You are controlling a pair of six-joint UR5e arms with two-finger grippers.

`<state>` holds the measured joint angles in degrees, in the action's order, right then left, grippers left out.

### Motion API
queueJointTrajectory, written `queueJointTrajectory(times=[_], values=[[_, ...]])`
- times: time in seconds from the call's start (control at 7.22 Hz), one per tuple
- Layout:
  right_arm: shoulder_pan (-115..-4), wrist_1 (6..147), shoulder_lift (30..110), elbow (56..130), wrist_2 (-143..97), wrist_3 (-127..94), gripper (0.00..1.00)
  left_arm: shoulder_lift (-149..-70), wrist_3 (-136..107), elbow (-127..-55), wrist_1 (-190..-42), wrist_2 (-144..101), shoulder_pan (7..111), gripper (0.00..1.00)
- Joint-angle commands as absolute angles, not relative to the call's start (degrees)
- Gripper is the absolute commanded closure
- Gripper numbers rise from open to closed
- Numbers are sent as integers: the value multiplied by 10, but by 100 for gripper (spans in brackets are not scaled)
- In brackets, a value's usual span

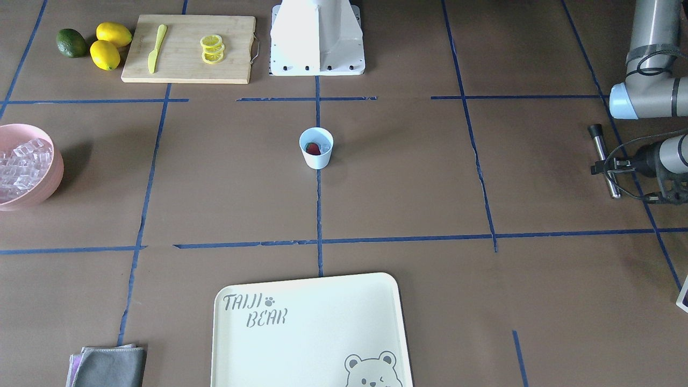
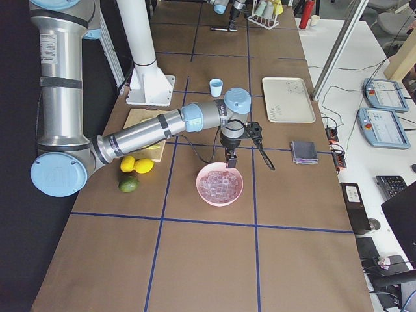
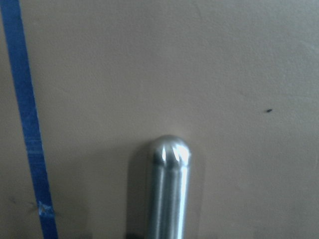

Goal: Mash ice and strawberries in cup
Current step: 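Lift the muddler with the left gripper and lower it into the cup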

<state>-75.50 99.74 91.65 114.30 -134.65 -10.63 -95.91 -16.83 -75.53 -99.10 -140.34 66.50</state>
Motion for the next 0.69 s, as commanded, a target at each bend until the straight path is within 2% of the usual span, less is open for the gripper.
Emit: queueJointTrajectory(times=[0.0, 0.14, 0.28, 0.42, 0.55], values=[[-755, 998, 915, 1143, -1346, -106, 0, -960, -167, -744, -991, -1404, 663, 12], [-755, 998, 915, 1144, -1346, -106, 0, -960, -167, -743, -991, -1403, 661, 18], [-755, 998, 915, 1143, -1346, -106, 0, -961, -168, -743, -991, -1403, 661, 32], [-755, 998, 915, 1144, -1346, -106, 0, -963, -171, -743, -987, -1403, 661, 69], [-755, 998, 915, 1144, -1346, -106, 0, -965, -171, -743, -987, -1394, 661, 98]])
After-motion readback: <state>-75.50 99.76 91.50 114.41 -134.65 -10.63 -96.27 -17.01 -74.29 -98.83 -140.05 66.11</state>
